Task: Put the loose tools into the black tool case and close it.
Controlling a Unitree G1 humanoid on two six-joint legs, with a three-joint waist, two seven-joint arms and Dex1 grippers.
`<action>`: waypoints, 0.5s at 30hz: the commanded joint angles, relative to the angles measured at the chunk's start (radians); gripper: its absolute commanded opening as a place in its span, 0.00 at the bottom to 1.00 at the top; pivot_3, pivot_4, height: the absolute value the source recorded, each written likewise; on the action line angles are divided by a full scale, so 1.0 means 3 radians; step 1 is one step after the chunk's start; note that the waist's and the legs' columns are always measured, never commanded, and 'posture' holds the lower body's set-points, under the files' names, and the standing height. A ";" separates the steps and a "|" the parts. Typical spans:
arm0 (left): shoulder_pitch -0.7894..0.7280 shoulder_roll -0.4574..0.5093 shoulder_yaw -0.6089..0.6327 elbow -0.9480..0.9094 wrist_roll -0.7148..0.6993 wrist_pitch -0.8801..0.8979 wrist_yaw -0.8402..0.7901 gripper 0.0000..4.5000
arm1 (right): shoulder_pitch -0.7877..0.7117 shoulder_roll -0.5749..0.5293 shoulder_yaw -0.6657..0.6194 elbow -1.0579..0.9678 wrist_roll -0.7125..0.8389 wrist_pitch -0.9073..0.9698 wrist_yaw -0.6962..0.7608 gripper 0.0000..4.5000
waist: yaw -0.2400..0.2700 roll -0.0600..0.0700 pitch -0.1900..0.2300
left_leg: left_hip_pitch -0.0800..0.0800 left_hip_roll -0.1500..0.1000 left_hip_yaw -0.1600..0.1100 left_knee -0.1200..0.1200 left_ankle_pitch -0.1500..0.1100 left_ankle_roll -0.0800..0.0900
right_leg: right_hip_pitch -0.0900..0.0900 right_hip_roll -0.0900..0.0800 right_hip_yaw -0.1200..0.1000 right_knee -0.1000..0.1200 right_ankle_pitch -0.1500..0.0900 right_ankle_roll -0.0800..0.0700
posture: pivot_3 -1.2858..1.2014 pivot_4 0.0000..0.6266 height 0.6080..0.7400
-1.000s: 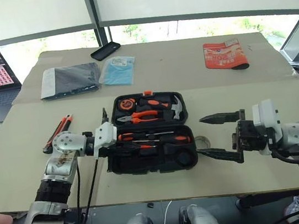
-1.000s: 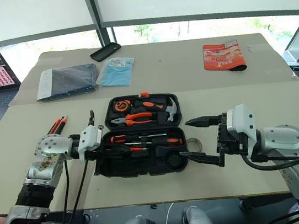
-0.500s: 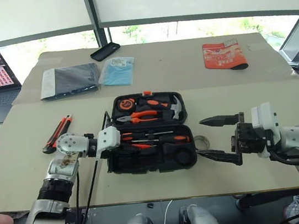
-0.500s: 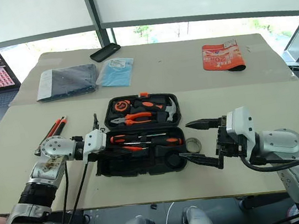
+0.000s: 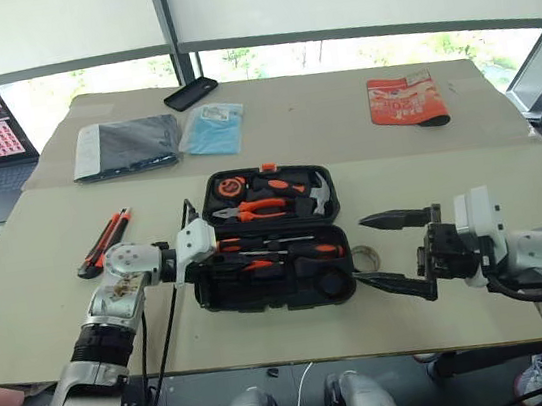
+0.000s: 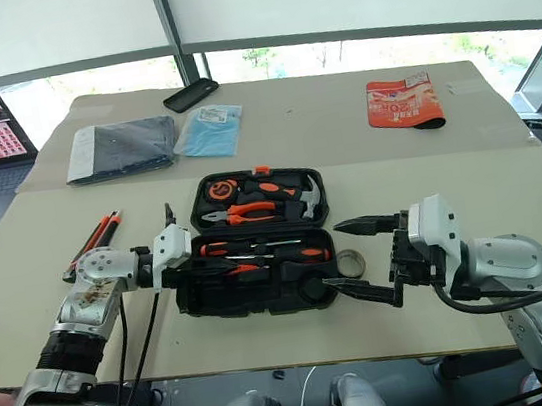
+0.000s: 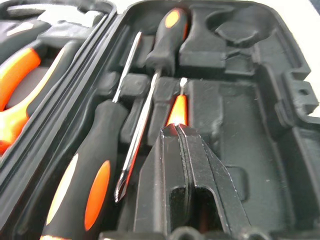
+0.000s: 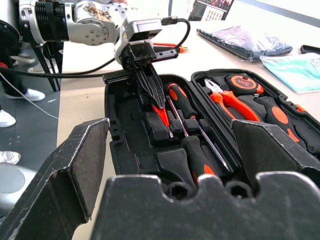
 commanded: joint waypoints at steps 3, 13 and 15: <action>0.0068 0.0068 -0.0141 -0.0048 0.0188 0.0073 0.0064 0.01 | -0.0032 0.0007 0.0009 -0.0096 0.0072 0.0005 -0.0021 1.00 | 0.0000 0.0001 0.0000 | 0.0001 0.0000 0.0000 0.0000 0.0000 0.0000 | 0.0000 0.0000 0.0000 0.0000 0.0000 0.0000 | 0.52 0.24 1.00; 0.0303 -0.0083 0.0303 -0.0519 -0.0393 0.0343 0.0296 0.01 | 0.0036 -0.0018 -0.0076 -0.0053 0.0047 -0.0071 0.0007 1.00 | -0.0001 0.0001 -0.0001 | 0.0010 0.0000 0.0000 -0.0002 -0.0001 0.0001 | 0.0007 -0.0003 0.0004 -0.0001 0.0000 0.0000 | 0.52 0.24 1.00; 0.0484 -0.0086 0.0672 -0.0843 -0.0671 0.0502 0.0555 0.12 | 0.0052 0.0067 -0.0155 0.0062 -0.0046 -0.0300 0.0001 1.00 | -0.0013 0.0000 0.0000 | 0.0007 0.0001 0.0000 -0.0003 -0.0002 0.0002 | 0.0004 -0.0003 0.0005 -0.0002 0.0000 0.0000 | 0.52 0.24 1.00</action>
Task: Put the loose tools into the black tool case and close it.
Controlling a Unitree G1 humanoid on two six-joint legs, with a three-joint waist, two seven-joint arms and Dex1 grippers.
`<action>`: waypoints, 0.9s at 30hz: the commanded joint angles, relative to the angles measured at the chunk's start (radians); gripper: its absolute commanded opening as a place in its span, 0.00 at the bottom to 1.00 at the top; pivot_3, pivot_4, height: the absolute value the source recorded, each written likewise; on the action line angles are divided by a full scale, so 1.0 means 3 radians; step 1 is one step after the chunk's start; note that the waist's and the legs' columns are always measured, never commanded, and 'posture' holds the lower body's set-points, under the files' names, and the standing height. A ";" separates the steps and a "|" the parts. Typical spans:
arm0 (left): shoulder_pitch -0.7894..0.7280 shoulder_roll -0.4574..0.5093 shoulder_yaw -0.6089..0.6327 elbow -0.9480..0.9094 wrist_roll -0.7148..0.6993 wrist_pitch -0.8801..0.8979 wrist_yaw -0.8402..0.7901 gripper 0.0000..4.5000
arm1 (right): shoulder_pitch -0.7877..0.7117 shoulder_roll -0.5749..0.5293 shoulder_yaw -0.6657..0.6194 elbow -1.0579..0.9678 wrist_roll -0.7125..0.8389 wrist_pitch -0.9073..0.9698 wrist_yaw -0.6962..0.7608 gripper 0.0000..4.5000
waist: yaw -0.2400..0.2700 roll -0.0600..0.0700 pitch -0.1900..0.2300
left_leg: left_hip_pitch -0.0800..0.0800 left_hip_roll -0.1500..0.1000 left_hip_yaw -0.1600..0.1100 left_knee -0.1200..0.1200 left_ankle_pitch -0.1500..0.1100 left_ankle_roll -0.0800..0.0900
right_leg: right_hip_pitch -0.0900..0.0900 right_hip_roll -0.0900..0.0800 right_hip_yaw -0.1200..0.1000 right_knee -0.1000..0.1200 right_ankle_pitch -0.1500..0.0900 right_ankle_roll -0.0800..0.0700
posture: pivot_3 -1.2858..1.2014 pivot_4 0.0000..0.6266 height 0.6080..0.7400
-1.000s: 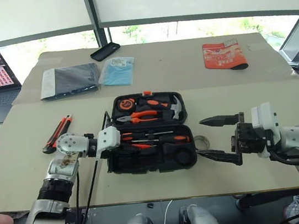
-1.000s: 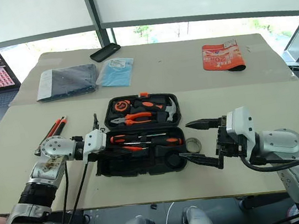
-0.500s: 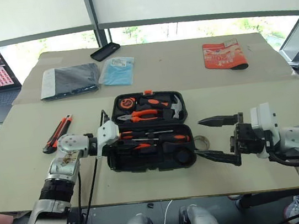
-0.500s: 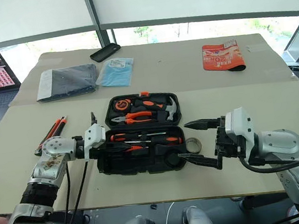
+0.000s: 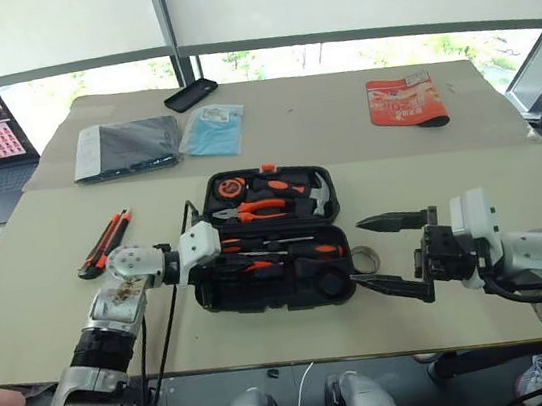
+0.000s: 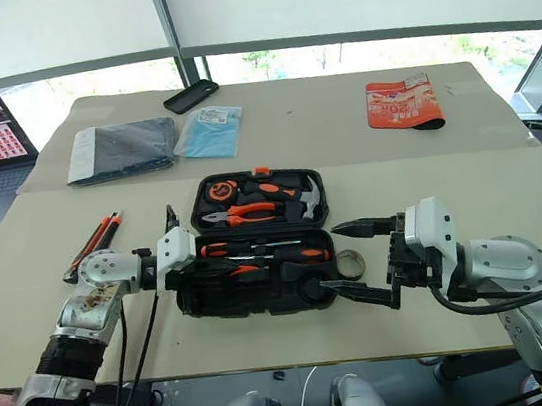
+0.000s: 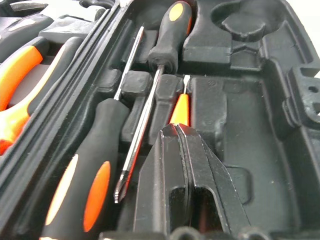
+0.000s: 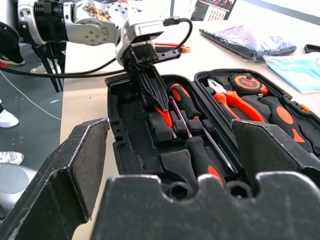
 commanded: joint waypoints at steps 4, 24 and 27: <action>0.0678 0.0077 0.1066 -0.0907 -0.0664 0.0436 0.0759 0.40 | 0.0139 0.0188 -0.0268 0.0228 -0.0069 -0.0586 0.0088 1.00 | -0.0051 -0.0002 0.0001 | -0.0007 0.0002 -0.0001 -0.0001 0.0007 -0.0012 | -0.0005 -0.0006 -0.0001 -0.0001 0.0000 0.0000 | 0.52 0.24 1.00; 0.2826 -0.0562 0.2868 -0.1615 -0.1197 0.0504 0.2259 1.00 | 0.0360 0.0811 -0.0004 0.0660 0.0008 -0.1446 0.0502 1.00 | -0.0044 -0.0002 0.0001 | 0.0013 0.0004 -0.0003 -0.0011 -0.0015 -0.0036 | -0.0002 -0.0023 0.0001 -0.0006 -0.0009 -0.0015 | 0.52 0.24 1.00; 0.2656 -0.0449 0.2826 -0.1638 -0.1231 0.0737 0.2479 1.00 | 0.0340 0.0811 0.0108 0.0543 0.0012 -0.1366 0.0444 1.00 | -0.0032 -0.0002 0.0001 | 0.0012 0.0004 -0.0003 -0.0012 -0.0016 -0.0036 | -0.0001 -0.0023 0.0001 -0.0006 -0.0012 -0.0019 | 0.52 0.24 1.00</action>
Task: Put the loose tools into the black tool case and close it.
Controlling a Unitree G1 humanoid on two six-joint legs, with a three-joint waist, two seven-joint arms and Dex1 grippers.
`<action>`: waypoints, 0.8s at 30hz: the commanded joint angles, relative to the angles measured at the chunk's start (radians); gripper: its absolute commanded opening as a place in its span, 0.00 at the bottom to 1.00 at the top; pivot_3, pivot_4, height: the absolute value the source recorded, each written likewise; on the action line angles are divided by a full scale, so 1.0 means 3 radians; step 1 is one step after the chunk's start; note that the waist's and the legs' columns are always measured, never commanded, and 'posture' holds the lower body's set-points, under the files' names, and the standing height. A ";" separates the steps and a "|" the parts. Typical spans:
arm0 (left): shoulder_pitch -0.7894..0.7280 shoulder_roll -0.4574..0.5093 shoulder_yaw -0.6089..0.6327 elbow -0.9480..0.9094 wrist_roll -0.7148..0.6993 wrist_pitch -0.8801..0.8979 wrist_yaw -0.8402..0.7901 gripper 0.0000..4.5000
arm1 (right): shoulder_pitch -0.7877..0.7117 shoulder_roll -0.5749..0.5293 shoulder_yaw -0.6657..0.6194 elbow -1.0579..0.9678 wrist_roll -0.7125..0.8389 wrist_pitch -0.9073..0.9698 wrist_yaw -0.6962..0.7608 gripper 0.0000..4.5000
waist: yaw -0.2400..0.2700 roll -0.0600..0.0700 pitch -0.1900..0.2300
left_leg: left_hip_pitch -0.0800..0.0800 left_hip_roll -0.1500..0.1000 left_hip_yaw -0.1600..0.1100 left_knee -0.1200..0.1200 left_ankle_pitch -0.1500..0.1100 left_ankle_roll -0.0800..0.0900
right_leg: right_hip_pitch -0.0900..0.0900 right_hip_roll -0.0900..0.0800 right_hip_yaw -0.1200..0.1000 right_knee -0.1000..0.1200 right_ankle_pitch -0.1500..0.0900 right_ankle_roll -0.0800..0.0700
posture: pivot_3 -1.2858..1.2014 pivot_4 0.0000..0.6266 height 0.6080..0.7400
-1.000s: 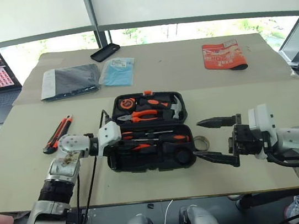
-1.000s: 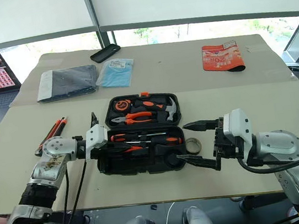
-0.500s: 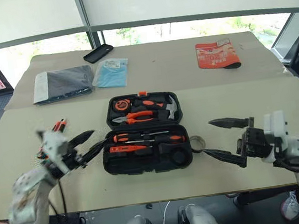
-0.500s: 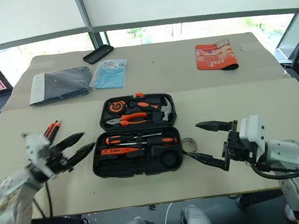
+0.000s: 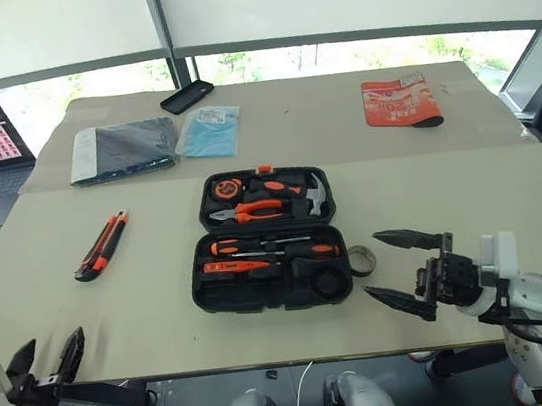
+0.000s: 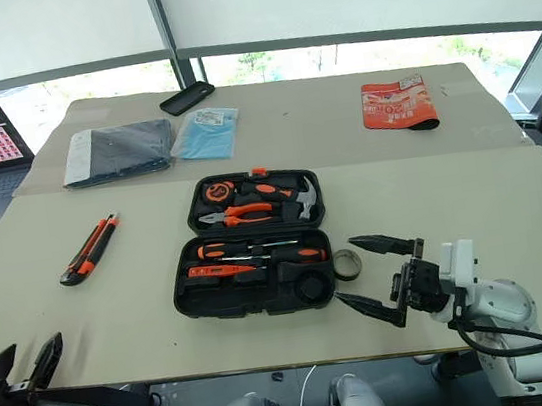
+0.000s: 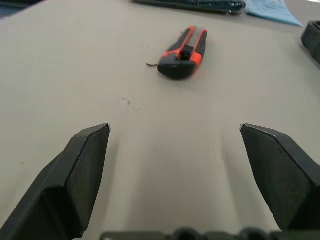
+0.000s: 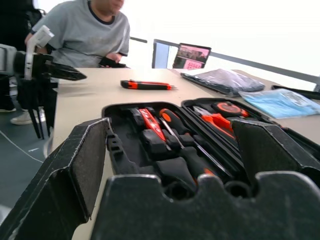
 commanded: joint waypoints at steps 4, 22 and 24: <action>-0.0880 0.0648 -0.0202 -0.0059 -0.0250 0.1105 0.0666 1.00 | -0.0223 0.0051 0.0180 -0.0297 0.0081 0.0192 -0.0254 1.00 | 0.0040 -0.0005 0.0000 | -0.0003 0.0000 -0.0001 0.0000 0.0003 -0.0004 | 0.0001 0.0005 -0.0004 0.0004 0.0011 0.0017 | 0.52 0.24 1.00; -0.3717 0.1401 -0.2004 0.3036 0.0976 0.1752 0.0151 1.00 | -0.0346 0.0012 0.0386 -0.0470 0.0079 0.0303 -0.0354 1.00 | -0.0026 -0.0007 0.0000 | -0.0006 -0.0008 0.0022 -0.0002 0.0025 -0.0005 | -0.0003 0.0030 -0.0008 0.0005 0.0010 0.0016 | 0.52 0.24 1.00; -0.3761 0.1402 -0.2058 0.3156 0.1094 0.1713 0.0157 0.88 | -0.0326 -0.0014 0.0367 -0.0484 0.0081 0.0295 -0.0349 1.00 | -0.0034 -0.0007 0.0000 | -0.0004 -0.0007 0.0022 -0.0002 0.0025 -0.0005 | -0.0003 0.0029 -0.0007 0.0006 0.0010 0.0015 | 0.52 0.24 1.00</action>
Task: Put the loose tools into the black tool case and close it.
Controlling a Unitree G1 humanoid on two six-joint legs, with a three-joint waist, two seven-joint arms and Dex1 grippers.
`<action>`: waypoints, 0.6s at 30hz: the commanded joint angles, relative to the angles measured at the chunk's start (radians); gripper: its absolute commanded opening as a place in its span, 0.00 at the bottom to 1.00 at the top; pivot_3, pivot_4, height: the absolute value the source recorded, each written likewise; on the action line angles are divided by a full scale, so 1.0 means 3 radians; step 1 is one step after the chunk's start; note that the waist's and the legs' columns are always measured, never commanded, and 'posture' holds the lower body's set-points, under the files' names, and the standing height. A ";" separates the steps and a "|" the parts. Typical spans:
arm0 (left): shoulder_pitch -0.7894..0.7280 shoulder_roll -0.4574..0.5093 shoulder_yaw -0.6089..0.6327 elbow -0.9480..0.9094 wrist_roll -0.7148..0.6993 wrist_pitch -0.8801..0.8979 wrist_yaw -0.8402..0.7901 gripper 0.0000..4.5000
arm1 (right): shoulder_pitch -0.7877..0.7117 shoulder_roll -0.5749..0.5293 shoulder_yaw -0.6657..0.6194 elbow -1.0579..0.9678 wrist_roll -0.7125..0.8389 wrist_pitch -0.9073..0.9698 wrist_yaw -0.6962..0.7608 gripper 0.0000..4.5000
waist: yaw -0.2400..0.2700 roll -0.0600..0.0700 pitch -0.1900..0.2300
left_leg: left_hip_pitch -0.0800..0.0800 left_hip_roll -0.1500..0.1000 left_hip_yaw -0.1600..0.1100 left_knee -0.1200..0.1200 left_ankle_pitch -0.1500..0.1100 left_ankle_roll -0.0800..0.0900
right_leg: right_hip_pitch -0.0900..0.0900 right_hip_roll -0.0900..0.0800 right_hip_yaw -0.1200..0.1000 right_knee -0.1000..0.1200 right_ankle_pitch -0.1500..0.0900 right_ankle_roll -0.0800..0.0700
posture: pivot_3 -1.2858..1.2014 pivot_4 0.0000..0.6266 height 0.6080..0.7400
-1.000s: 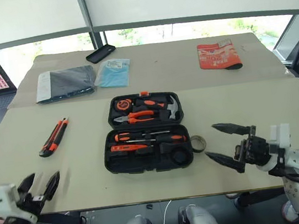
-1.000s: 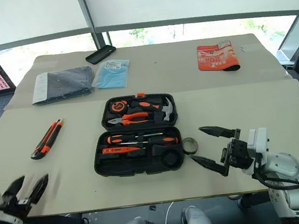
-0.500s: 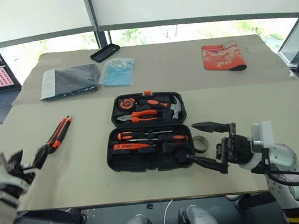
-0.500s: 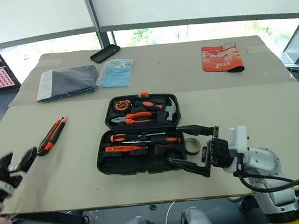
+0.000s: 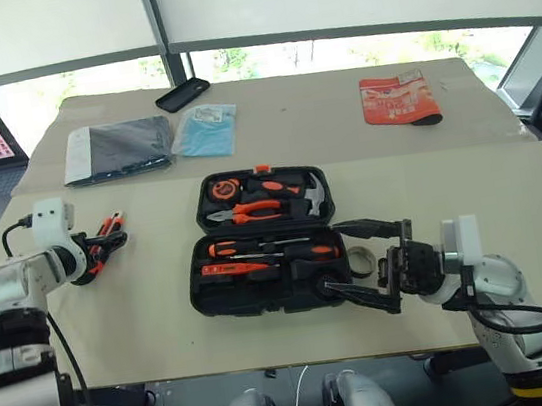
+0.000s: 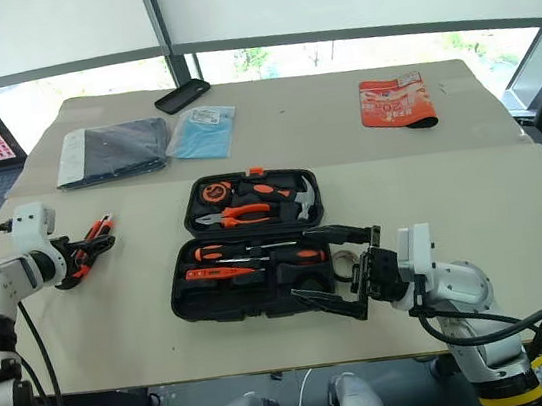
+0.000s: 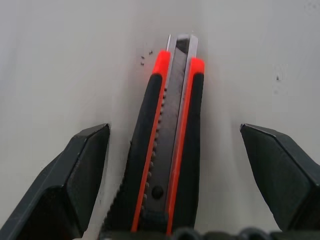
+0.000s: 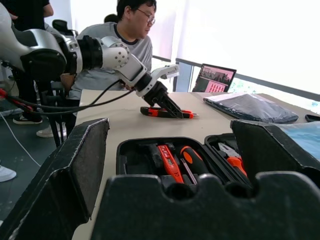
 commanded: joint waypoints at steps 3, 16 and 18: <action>-0.0057 0.0020 -0.0113 0.0203 0.0232 0.0001 -0.0109 0.66 | 0.0042 -0.0078 -0.0101 -0.0168 0.0079 0.0014 -0.0027 1.00 | -0.0008 0.0000 0.0000 | 0.0002 0.0000 0.0000 0.0000 0.0001 -0.0002 | 0.0000 -0.0002 0.0003 0.0004 0.0000 0.0000 | 0.52 0.24 1.00; 0.0752 0.0184 0.0008 -0.1974 -0.0527 -0.1332 -0.2429 0.33 | 0.0130 -0.0473 -0.0418 -0.0093 0.0126 0.0037 0.0114 1.00 | 0.0009 -0.0007 0.0005 | -0.0019 0.0003 -0.0010 0.0005 -0.0001 -0.0007 | -0.0010 -0.0028 0.0008 -0.0006 0.0007 -0.0012 | 0.52 0.24 1.00; 0.0733 0.0186 -0.0075 -0.2062 -0.0502 -0.1333 -0.2502 0.33 | 0.0164 -0.0575 -0.0473 -0.0093 0.0118 0.0030 0.0185 1.00 | 0.0016 -0.0004 0.0005 | -0.0021 0.0000 -0.0012 0.0005 -0.0002 -0.0004 | -0.0009 -0.0036 0.0004 -0.0007 0.0014 -0.0025 | 0.52 0.24 1.00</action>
